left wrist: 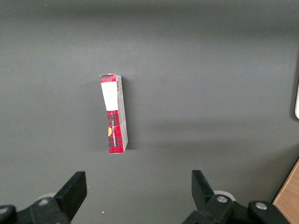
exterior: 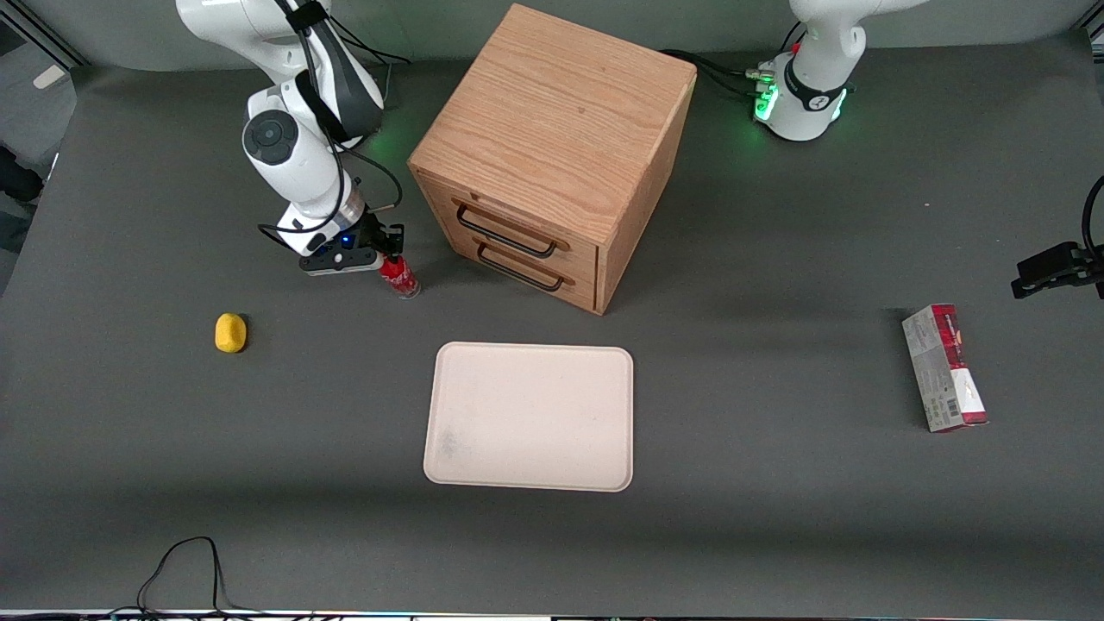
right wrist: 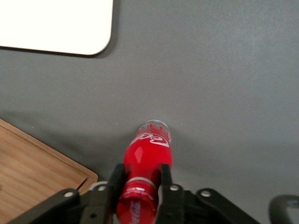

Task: Place coke bottle on tray
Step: 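Lower the open right gripper over the bottle and close on it, then lift the bottle and carry it with the right gripper over the white tray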

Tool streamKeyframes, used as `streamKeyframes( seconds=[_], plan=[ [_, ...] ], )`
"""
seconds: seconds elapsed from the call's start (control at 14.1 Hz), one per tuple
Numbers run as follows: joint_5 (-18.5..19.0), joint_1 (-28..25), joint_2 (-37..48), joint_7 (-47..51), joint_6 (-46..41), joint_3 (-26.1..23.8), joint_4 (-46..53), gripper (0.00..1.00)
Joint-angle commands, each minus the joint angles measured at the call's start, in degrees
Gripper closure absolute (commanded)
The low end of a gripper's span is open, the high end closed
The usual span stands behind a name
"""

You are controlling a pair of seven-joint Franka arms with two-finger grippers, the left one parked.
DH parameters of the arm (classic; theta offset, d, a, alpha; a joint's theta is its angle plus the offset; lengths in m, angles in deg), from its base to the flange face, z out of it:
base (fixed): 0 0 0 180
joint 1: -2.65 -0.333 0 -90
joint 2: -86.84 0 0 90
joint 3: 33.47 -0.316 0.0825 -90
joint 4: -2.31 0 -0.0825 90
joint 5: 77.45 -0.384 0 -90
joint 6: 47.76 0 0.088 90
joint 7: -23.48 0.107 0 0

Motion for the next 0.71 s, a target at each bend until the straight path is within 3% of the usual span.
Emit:
streamKeyframes(
  seconds=[0.0, 0.21, 0.64],
  plan=[
    [-1.3, 0.0, -0.5, 0.6, 0.3, -0.4, -0.2, 1.00],
    [-1.1, 0.3, -0.5, 0.3, -0.1, -0.4, 1.1, 1.00],
    [2.5, 2.9, -1.6, 0.0, -19.2, 1.6, 20.0, 1.00]
  ],
)
